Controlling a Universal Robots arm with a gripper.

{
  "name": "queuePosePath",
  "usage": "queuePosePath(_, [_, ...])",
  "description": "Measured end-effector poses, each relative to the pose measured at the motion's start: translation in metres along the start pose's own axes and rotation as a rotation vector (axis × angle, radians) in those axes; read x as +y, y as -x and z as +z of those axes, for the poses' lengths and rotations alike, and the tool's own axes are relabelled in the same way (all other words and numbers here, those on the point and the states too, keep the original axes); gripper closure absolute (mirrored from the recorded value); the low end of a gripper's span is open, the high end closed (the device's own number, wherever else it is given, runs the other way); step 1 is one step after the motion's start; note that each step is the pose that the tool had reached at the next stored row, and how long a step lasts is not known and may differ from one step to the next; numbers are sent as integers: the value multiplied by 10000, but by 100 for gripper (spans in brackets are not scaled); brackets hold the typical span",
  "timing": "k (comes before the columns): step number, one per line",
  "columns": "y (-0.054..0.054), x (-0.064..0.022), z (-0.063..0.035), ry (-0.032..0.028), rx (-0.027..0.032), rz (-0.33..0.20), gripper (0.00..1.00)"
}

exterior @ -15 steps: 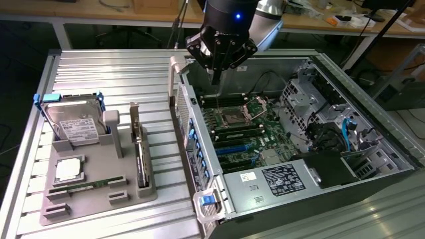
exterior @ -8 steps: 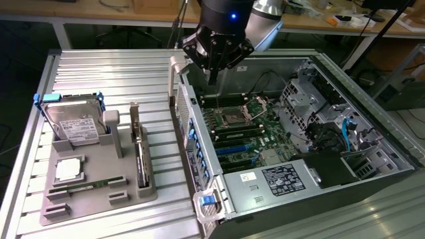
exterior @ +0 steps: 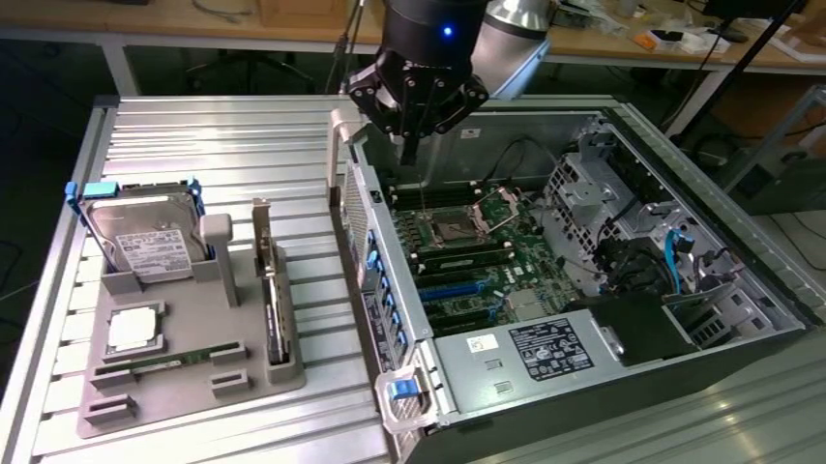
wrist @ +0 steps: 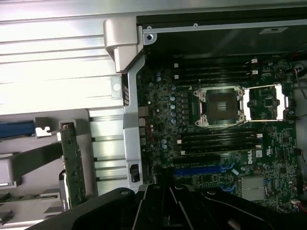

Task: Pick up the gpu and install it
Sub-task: 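Reach for the gpu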

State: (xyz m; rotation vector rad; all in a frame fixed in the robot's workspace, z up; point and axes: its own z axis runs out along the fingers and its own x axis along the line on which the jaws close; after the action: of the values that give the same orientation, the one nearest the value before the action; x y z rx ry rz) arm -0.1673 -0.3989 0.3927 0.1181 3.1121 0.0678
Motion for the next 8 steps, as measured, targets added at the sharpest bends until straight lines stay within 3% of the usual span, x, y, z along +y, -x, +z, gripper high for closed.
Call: queuePosePath(8, [-58, -4, -1, 0, 0, -1, 89])
